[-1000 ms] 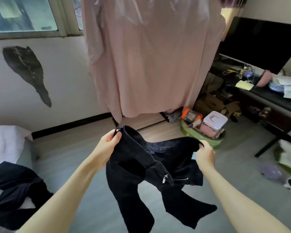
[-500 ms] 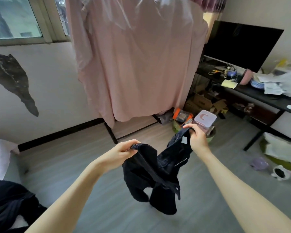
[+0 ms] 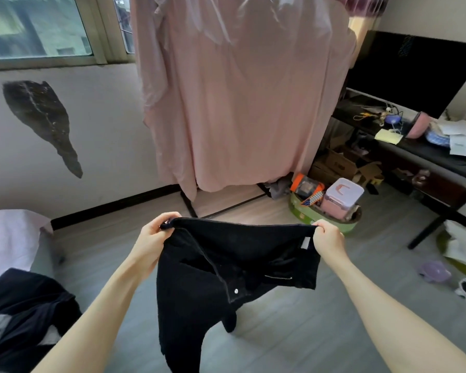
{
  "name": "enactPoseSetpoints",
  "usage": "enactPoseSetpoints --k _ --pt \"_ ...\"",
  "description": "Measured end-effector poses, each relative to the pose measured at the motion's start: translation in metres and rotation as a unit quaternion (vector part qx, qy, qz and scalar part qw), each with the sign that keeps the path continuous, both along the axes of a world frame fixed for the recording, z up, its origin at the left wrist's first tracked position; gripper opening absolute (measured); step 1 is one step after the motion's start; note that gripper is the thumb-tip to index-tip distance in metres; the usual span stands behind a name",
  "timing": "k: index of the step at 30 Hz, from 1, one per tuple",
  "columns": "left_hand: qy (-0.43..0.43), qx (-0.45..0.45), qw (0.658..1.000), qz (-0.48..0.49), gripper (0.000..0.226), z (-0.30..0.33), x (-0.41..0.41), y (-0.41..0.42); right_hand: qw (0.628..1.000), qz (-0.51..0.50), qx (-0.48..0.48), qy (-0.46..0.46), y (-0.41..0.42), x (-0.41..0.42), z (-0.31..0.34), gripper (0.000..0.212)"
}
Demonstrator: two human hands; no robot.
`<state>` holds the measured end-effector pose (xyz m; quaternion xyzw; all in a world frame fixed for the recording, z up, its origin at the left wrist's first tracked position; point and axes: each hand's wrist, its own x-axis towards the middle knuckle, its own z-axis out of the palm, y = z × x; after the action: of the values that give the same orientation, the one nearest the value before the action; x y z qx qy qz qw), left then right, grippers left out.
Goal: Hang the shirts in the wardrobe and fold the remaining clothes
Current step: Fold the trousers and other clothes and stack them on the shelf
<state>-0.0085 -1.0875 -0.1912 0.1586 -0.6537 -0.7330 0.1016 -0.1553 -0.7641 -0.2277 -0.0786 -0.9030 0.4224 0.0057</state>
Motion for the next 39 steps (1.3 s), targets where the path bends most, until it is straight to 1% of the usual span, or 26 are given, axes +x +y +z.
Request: enactPoseSetpoints --k 1,4,5,7,8,9,11,13,14,15,17,18,20,23,27,30,32,34,35,37,39 --pt "0.000 0.004 1.000 -0.018 0.048 0.002 0.004 -0.005 1.000 -0.015 -0.021 -0.007 -0.004 -0.002 0.000 0.030" --pt "0.000 -0.002 0.994 -0.106 0.055 0.009 0.015 -0.008 0.986 -0.066 -0.145 -0.048 -0.019 -0.006 0.006 0.030" --pt "-0.001 -0.016 0.990 -0.137 0.056 0.011 0.018 -0.007 0.982 -0.076 -0.160 -0.064 -0.026 -0.007 0.007 0.034" --pt "-0.011 -0.055 0.977 -0.206 0.056 0.015 0.023 -0.004 0.986 -0.092 -0.120 -0.078 -0.041 -0.010 0.008 0.045" --pt "-0.022 -0.071 0.968 -0.239 0.055 0.016 0.024 -0.002 0.989 -0.097 -0.087 -0.072 -0.047 -0.012 0.008 0.045" --pt "-0.034 -0.079 0.960 -0.265 0.054 0.016 0.026 -0.001 0.991 -0.094 -0.065 -0.065 -0.056 -0.013 0.008 0.038" --pt "-0.055 -0.077 0.946 -0.309 0.047 0.016 0.028 0.002 0.994 -0.078 -0.054 -0.058 -0.072 -0.012 0.007 0.021" --pt "-0.070 -0.078 0.936 -0.337 0.039 0.015 0.032 0.000 0.994 -0.036 -0.086 -0.059 -0.089 -0.010 0.006 0.009" --pt "-0.071 -0.082 0.935 -0.338 0.038 0.013 0.033 -0.001 0.992 0.002 -0.108 -0.064 -0.095 -0.009 0.007 0.012" --pt "-0.070 -0.088 0.938 -0.327 0.039 0.012 0.033 -0.003 0.989 0.053 -0.122 -0.070 -0.099 -0.007 0.009 0.019" --pt "-0.065 -0.105 0.953 -0.277 0.042 0.007 0.034 -0.006 0.976 0.170 -0.102 -0.084 -0.109 -0.002 0.016 0.034" --pt "-0.063 -0.117 0.959 -0.252 0.042 0.005 0.034 -0.007 0.968 0.222 -0.082 -0.087 -0.112 0.000 0.019 0.038" --pt "-0.061 -0.146 0.964 -0.212 0.040 0.002 0.032 -0.004 0.947 0.305 -0.065 -0.073 -0.119 0.004 0.024 0.037" --pt "-0.033 -0.182 0.968 -0.171 0.033 0.000 0.027 0.003 0.912 0.389 -0.104 -0.079 -0.126 0.013 0.035 0.036" --pt "0.025 -0.191 0.972 -0.133 0.027 0.004 0.016 0.015 0.883 0.441 -0.125 -0.099 -0.134 0.027 0.057 0.038" --pt "0.033 -0.180 0.972 -0.149 0.023 0.007 0.007 0.024 0.872 0.469 -0.116 -0.080 -0.141 0.039 0.072 0.035" --pt "0.033 -0.159 0.970 -0.183 0.027 0.009 0.005 0.027 0.881 0.464 -0.087 -0.042 -0.142 0.045 0.080 0.032" --pt "0.028 -0.174 0.964 -0.198 0.030 0.011 0.002 0.030 0.893 0.446 -0.056 -0.007 -0.140 0.050 0.083 0.029" --pt "0.026 -0.191 0.962 -0.191 0.030 0.012 -0.001 0.032 0.900 0.433 -0.049 0.008 -0.137 0.051 0.084 0.027" --pt "0.030 -0.219 0.964 -0.150 0.029 0.014 -0.008 0.038 0.909 0.410 -0.075 0.027 -0.128 0.053 0.082 0.021" --pt "0.045 -0.206 0.973 -0.091 0.029 0.014 -0.014 0.043 0.904 0.413 -0.108 0.014 -0.114 0.053 0.080 0.011"
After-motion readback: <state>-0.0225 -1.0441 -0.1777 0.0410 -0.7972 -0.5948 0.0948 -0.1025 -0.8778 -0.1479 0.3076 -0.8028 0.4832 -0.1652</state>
